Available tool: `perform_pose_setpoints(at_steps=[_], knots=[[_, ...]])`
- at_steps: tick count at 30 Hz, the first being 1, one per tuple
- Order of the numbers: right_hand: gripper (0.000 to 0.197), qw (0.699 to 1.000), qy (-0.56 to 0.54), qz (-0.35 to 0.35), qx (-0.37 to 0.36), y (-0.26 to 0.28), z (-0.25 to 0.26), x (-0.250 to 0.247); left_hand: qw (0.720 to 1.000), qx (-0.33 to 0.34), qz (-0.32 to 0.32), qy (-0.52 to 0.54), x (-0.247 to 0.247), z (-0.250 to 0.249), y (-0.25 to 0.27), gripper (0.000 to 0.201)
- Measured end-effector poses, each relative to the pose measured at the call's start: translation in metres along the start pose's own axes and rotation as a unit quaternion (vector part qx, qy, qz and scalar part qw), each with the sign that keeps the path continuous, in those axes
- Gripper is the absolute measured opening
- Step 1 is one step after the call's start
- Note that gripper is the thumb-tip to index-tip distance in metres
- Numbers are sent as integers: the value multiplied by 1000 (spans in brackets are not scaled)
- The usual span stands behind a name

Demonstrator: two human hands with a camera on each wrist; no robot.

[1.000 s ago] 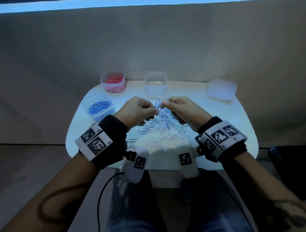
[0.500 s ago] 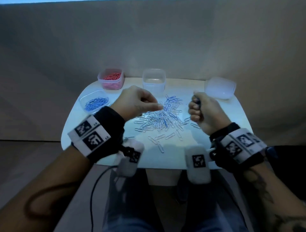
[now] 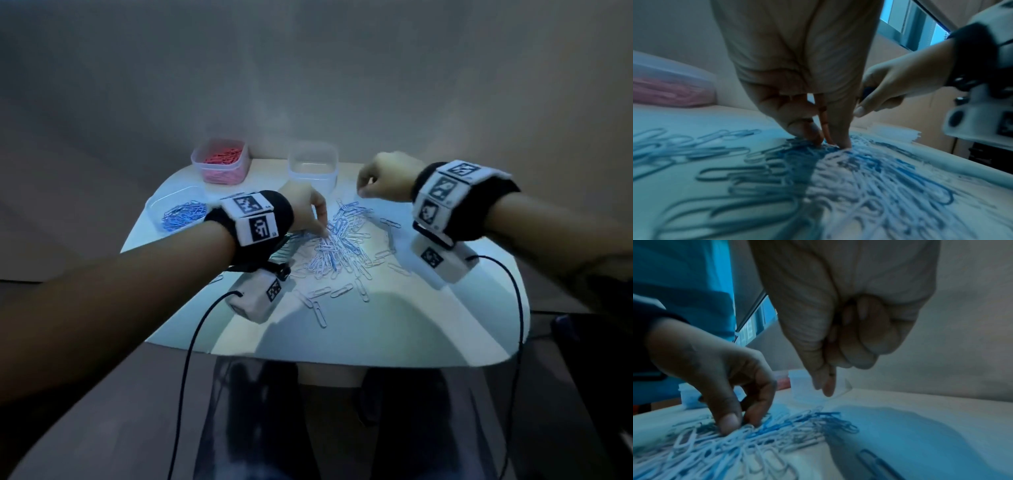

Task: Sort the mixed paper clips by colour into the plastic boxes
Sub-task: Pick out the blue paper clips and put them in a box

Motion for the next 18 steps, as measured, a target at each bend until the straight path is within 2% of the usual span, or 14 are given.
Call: perform_pose_setpoints(at_steps=[2, 6, 9, 11, 14, 18], knots=[[20, 999, 23, 11, -32, -10, 13, 7, 1000, -4, 13, -5, 2, 7, -1, 17], [20, 998, 14, 25, -47, -24, 28, 18, 998, -21, 49, 21, 3, 20, 2, 18], [23, 996, 36, 41, -68, -28, 38, 24, 1000, 11, 9, 13, -5, 10, -3, 11], [28, 993, 49, 71, -82, -25, 40, 31, 998, 47, -28, -39, -10, -2, -10, 16], [33, 989, 46, 97, -100, -20, 37, 38, 990, 85, -31, -105, -8, -11, -17, 18], [35, 990, 13, 94, -105, -19, 33, 42, 988, 104, -34, -108, -9, -11, -19, 16]])
Point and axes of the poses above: each hand's wrist, its own y-axis away from the middle knuckle, its own x-axis out of the palm, z = x × y, the point moved 9 cm from there along -y, towards the middle knuckle, and after that the axes turned 1 degree about x, right-handed, at the moved point
